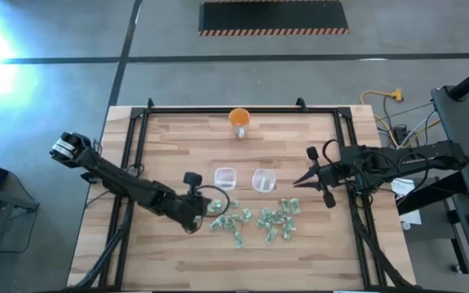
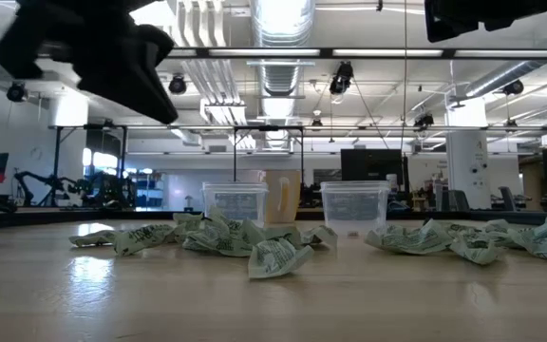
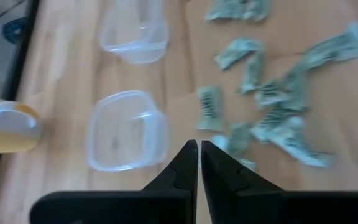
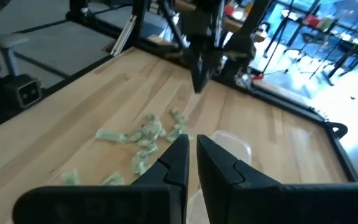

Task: Pick and place Stevia / Truvia into bins
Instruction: Put the green stevia packet into the left transparent container

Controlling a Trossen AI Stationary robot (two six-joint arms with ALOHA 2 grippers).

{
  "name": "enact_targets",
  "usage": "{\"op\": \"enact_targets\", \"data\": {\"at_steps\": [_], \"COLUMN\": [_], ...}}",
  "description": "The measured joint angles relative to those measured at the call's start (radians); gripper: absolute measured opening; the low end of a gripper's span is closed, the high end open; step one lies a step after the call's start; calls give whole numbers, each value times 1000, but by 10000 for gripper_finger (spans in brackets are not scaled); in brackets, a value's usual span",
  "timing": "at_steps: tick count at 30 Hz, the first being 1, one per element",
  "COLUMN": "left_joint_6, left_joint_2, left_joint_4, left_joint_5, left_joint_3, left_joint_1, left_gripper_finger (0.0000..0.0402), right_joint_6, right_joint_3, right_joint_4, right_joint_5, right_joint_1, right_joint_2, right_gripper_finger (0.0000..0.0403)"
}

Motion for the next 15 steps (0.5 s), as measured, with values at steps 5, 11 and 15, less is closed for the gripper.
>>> {"op": "enact_targets", "data": {"at_steps": [5,11,15], "left_joint_6": [-49,-80,-107], "left_joint_2": [0,0,11], "left_joint_4": [-6,-14,-37], "left_joint_5": [-4,3,21], "left_joint_3": [0,0,-2], "left_joint_1": [-58,-62,-64], "left_gripper_finger": [56,128,139], "right_joint_6": [49,135,205], "right_joint_3": [0,-2,-7], "right_joint_4": [-11,-39,-105], "right_joint_5": [-1,-1,23], "right_joint_1": [26,60,95], "right_joint_2": [0,24,67], "right_gripper_finger": [55,112,128]}}
